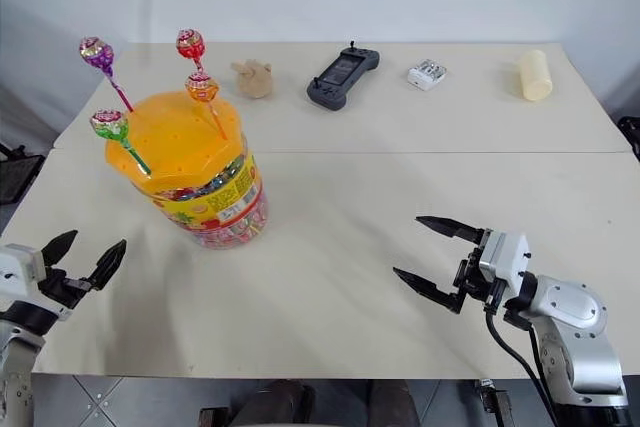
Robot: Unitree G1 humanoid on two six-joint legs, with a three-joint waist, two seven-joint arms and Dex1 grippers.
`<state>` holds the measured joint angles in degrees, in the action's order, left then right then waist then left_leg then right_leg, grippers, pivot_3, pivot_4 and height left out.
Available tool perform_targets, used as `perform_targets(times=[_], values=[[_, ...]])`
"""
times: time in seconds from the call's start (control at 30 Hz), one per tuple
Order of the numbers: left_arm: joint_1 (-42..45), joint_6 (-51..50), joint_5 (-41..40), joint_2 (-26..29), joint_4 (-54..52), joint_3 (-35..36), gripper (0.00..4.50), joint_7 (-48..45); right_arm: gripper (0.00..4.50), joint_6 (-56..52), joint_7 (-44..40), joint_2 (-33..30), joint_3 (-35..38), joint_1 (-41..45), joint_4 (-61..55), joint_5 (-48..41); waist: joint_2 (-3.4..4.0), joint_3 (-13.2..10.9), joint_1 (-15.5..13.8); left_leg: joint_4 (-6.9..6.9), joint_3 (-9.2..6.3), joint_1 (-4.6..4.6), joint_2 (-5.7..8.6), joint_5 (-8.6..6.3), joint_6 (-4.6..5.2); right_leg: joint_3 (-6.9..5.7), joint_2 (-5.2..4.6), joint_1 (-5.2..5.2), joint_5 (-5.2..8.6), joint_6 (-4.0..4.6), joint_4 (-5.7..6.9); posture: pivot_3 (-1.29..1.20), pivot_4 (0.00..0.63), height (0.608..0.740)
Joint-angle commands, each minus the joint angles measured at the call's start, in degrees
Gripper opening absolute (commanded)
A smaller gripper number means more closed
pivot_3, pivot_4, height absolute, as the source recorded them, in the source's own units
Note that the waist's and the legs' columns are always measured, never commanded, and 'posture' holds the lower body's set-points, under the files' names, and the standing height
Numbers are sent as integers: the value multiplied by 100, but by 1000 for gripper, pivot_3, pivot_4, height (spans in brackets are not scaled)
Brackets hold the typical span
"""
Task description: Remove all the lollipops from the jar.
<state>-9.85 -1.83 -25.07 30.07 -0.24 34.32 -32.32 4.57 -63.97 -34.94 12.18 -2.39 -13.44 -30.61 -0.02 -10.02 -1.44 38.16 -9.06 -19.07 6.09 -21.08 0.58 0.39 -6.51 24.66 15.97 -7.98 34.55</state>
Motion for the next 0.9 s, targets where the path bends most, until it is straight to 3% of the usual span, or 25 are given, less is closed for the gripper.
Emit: perform_targets(times=[0.03, 0.17, 0.3, 0.4, 0.5, 0.57, 0.77, 0.9], values=[[-1, 119, 14, 150, -68, 38, 4500, -110, 4478, -5, 1, -96, -19, 73, -242, -33, 0, 0, 1, 1, 0, 1, 0, 0, 0, 0, 0, 0, 0, 0, 2, 0, 150, 740], [-169, -193, -718, 285, -314, 279, 4500, -768, 4478, -439, 3, -122, -118, 270, -383, -396, 0, 0, 10, 7, 1, 1, -1, 0, -1, 2, -1, 0, 0, 1, 10, 0, 150, 740], [-290, -998, -1950, 529, -607, 1028, 4500, -1028, 4478, -1466, 834, 82, -60, 1055, -1105, -1539, 2, -2, 55, 7, 7, 0, -15, -2, -7, 10, -5, 9, -4, 8, 13, 0, 150, 740], [-331, -1519, -2655, 793, -718, 1552, 4500, -1117, 4478, -1638, 1114, 161, 89, 1482, -1393, -1986, 1, -2, 21, 5, 2, -3, -33, -3, -23, 0, 6, 13, -5, 24, 11, 0, 150, 740], [-291, -1985, -3357, 1075, -91, 2274, 4500, -1312, 4478, -1996, 1407, 61, 336, 1825, -1515, -2560, 1, -2, 2, 3, 3, -8, -40, -5, -25, -1, 12, 19, -5, 29, 10, 0, 150, 740], [-414, -2178, -3400, 1308, 489, 2483, 4500, -1723, 4478, -1964, 1312, 21, 503, 1870, -1608, -2697, 1, -2, 7, 1, 4, -8, -39, -6, -23, -2, 13, 19, -5, 31, 6, 0, 150, 740], [-21, -2260, -3245, 1883, 794, 2102, 4500, -2608, 4478, -1872, 641, -321, 669, 1377, -1788, -2532, -14, 1, -37, 2, 3, -13, -34, -16, -7, -9, 16, 11, -5, 31, -10, 0, 150, 740], [840, -2451, -3263, 2122, 208, 1244, 4500, -2893, 4478, -1643, 331, -364, 783, 1273, -1578, -2287, -16, 2, -41, 14, 3, -9, -29, -15, -7, -7, 8, -2, -10, 25, -11, 0, 150, 740]])
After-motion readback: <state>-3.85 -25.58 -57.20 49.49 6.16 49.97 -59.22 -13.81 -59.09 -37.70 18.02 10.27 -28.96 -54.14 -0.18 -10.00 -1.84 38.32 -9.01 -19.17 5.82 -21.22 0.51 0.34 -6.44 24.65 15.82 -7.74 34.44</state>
